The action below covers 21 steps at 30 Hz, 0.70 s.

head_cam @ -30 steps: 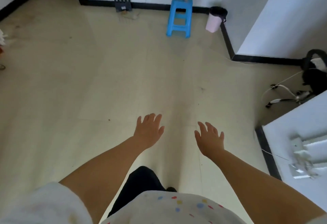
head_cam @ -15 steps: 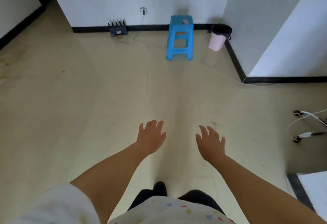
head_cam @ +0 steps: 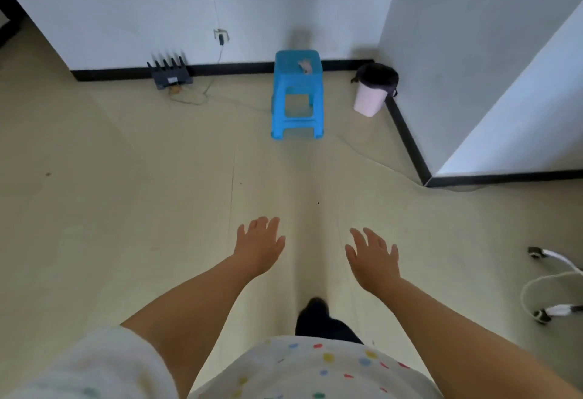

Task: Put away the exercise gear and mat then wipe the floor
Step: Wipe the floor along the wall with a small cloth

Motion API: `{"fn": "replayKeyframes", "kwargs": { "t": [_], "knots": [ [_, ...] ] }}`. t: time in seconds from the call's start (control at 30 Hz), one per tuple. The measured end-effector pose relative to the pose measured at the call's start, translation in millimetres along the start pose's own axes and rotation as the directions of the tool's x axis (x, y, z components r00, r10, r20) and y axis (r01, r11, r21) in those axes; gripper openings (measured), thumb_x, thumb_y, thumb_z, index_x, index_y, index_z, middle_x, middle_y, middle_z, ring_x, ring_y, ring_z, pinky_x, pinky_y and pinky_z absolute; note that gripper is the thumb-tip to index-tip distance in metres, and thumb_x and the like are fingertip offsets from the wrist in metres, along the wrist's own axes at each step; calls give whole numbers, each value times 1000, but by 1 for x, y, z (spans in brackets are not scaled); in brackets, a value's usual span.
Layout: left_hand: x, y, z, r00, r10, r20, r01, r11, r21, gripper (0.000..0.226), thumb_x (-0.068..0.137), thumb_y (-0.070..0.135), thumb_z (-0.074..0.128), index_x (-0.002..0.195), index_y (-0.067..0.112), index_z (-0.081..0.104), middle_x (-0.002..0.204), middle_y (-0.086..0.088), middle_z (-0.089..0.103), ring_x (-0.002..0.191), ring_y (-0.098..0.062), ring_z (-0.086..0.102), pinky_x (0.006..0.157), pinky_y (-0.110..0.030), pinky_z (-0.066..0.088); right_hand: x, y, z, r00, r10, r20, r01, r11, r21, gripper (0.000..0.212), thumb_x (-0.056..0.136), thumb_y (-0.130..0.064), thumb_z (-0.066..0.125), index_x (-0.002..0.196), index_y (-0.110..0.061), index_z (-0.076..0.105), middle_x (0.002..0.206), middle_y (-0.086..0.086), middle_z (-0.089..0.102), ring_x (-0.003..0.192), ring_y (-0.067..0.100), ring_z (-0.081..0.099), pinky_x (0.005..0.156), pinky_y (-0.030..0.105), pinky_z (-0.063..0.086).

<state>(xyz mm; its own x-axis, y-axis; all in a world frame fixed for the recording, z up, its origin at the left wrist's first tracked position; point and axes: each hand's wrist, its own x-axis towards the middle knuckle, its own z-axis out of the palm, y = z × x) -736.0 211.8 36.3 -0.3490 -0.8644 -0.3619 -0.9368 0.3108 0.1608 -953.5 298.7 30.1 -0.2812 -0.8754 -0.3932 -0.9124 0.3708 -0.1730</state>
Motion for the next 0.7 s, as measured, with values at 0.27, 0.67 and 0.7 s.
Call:
{"fn": "replayKeyframes", "kwargs": {
  "t": [0.27,0.67,0.7],
  "knots": [
    [185,19,-89,998,2,-55,-7,996,-89,51,100,39,29,146,18,23,147,-7,34,133,-25,34,114,-44,22,202,-8,-112,999,-45,2,45,997,-58,50,102,-40,20,150,-26,16,158,6,14,145,24,15,116,54,10],
    [489,-49,-213,1000,4,12,-4,1000,0,52,100,40,28,147,19,21,148,-6,33,134,-25,32,114,-45,20,500,-85,-214,1000,6,-18,-7,1000,-23,50,102,-40,19,150,-27,14,158,5,12,145,23,14,117,53,11],
    [513,-53,-228,1000,16,2,-16,1000,3,52,100,40,29,147,19,22,147,-6,33,134,-25,33,113,-45,20,522,-90,-226,999,21,-30,-21,1000,-4,51,102,-40,20,150,-26,14,158,5,13,145,23,15,117,52,11]
  ]
}}
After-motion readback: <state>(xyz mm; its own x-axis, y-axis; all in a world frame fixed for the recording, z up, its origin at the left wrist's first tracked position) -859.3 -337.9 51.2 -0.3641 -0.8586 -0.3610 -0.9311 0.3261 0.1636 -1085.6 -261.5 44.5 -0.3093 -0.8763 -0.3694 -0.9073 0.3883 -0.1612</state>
